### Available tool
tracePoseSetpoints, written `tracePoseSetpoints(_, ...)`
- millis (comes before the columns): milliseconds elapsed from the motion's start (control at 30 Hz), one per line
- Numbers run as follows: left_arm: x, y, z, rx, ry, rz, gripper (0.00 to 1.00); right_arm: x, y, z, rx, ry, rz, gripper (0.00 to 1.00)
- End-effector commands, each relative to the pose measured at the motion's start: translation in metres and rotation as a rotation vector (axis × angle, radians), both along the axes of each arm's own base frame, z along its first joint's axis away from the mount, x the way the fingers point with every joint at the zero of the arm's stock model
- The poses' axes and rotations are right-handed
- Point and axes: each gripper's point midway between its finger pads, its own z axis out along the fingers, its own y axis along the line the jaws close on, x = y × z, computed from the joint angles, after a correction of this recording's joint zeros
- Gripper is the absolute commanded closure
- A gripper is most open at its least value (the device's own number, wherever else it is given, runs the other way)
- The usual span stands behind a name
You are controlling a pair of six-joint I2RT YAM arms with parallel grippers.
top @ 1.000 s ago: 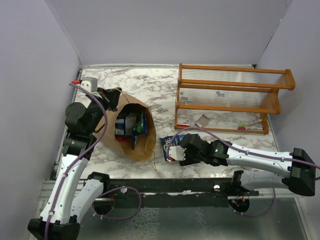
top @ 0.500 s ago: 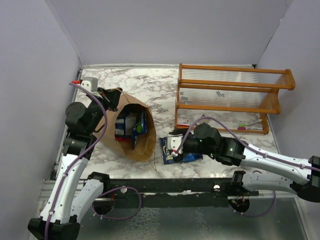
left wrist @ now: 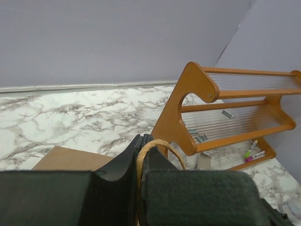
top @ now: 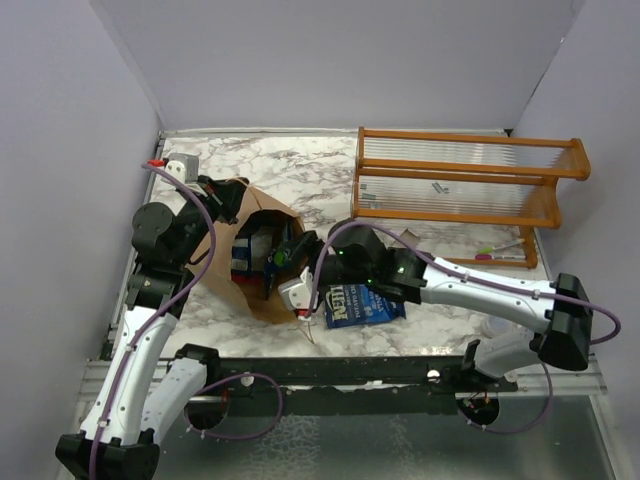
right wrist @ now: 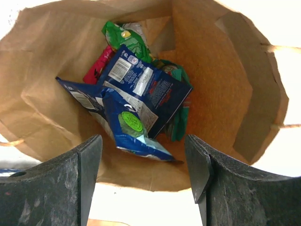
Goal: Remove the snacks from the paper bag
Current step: Take out the snack from the paper bag.
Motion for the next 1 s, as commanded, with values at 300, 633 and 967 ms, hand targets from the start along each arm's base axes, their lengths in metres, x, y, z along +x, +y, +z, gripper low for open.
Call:
tracePoseSetpoints(300, -0.005, -0.006, 0.005, -0.017, -0.017, -0.038, 1.00, 0.052, 0.019, -0.041, -0.286, -0.259, -0.053, 0.40)
tracePoseSetpoints(633, -0.005, -0.005, 0.008, -0.016, -0.021, -0.032, 1.00, 0.063, 0.023, -0.051, -0.332, -0.303, -0.086, 0.67)
tracePoseSetpoints(967, -0.003, -0.005, 0.004, -0.018, -0.011, -0.028, 1.00, 0.044, 0.023, -0.010, -0.175, -0.221, -0.069, 0.99)
